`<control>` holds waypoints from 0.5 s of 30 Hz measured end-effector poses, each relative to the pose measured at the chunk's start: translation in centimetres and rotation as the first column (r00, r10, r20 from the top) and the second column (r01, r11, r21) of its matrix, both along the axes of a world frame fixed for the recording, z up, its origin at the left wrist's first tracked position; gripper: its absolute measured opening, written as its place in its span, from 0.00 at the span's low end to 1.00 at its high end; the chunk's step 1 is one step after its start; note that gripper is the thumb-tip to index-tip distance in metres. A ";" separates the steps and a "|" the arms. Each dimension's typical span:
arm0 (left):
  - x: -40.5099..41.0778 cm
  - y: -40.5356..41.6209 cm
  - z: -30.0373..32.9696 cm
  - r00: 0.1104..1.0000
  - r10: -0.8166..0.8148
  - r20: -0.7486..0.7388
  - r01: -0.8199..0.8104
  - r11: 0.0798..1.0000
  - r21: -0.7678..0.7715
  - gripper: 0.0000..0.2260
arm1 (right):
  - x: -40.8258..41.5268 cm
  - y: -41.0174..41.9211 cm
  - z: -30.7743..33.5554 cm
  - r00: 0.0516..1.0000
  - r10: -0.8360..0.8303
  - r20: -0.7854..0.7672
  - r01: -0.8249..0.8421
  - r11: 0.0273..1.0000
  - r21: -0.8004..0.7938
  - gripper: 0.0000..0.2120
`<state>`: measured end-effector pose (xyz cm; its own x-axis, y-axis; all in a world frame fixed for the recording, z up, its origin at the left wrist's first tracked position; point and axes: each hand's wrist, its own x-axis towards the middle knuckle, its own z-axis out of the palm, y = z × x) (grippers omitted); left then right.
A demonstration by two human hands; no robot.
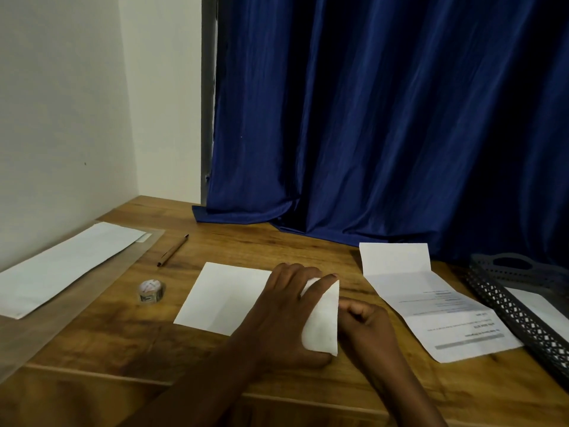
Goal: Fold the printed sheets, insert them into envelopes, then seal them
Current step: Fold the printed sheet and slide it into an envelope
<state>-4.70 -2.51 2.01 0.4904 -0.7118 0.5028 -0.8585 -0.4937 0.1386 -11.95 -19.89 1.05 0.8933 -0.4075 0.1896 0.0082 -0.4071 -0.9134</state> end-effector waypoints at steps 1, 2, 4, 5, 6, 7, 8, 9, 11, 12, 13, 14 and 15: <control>0.1 0.0 -0.1 0.998 0.018 -0.055 -0.016 0.999 0.034 0.52 | -0.2 -0.5 -0.3 0.997 -0.070 0.043 0.066 0.995 0.074 0.08; 0.3 -0.1 -0.3 0.994 0.035 -0.102 -0.028 0.997 0.077 0.52 | -0.4 -1.0 -0.4 0.986 -0.143 0.081 0.130 0.980 0.151 0.05; 0.6 -0.2 -0.9 0.980 0.071 -0.188 -0.040 0.986 0.162 0.51 | -0.7 -1.7 -0.5 0.957 -0.270 0.108 0.239 0.942 0.234 0.05; 0.7 -0.2 -1.2 0.967 0.091 -0.236 -0.042 0.978 0.203 0.50 | -0.8 -1.7 -0.5 0.946 -0.304 0.116 0.275 0.937 0.215 0.04; 0.8 -0.2 -1.5 0.958 0.109 -0.267 -0.041 0.967 0.250 0.49 | -0.9 -1.5 -0.5 0.942 -0.311 0.126 0.288 0.942 0.172 0.04; 1.0 -0.2 -1.7 0.955 0.120 -0.270 -0.036 0.954 0.298 0.49 | -1.0 -1.3 -0.5 0.949 -0.282 0.138 0.268 0.957 0.112 0.06; 1.1 -0.2 -1.9 0.958 0.125 -0.258 -0.032 0.940 0.339 0.49 | -1.0 -0.9 -0.6 0.964 -0.222 0.146 0.220 0.975 0.032 0.09; 1.2 -0.3 -2.0 0.959 0.130 -0.251 -0.030 0.930 0.368 0.50 | -1.1 -0.5 -0.7 0.980 -0.145 0.134 0.155 0.985 -0.070 0.12; 1.4 -0.4 -2.1 0.958 0.139 -0.252 -0.031 0.920 0.390 0.50 | -1.0 0.1 -1.2 0.999 0.006 0.054 0.011 0.948 -0.319 0.20; 1.5 -0.4 -2.2 0.958 0.139 -0.250 -0.030 0.918 0.397 0.50 | -0.9 0.3 -1.5 0.999 0.051 0.001 -0.046 0.903 -0.428 0.23; 1.6 -0.4 -2.2 0.961 0.134 -0.243 -0.026 0.915 0.402 0.50 | -0.8 0.5 -1.7 0.996 0.084 -0.043 -0.094 0.852 -0.515 0.26; 1.7 -0.3 -2.3 0.964 0.126 -0.236 -0.021 0.915 0.403 0.49 | -0.6 0.6 -1.9 0.991 0.111 -0.080 -0.137 0.806 -0.575 0.27; 1.8 -0.3 -2.3 0.965 0.118 -0.234 -0.016 0.918 0.397 0.48 | -0.5 0.6 -2.0 0.984 0.137 -0.115 -0.179 0.770 -0.612 0.26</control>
<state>-2.93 -2.84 -0.31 0.6163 -0.7860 0.0491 -0.7844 -0.6070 0.1276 -12.46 -19.28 -0.94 0.9526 -0.0730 0.2953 0.0771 -0.8812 -0.4665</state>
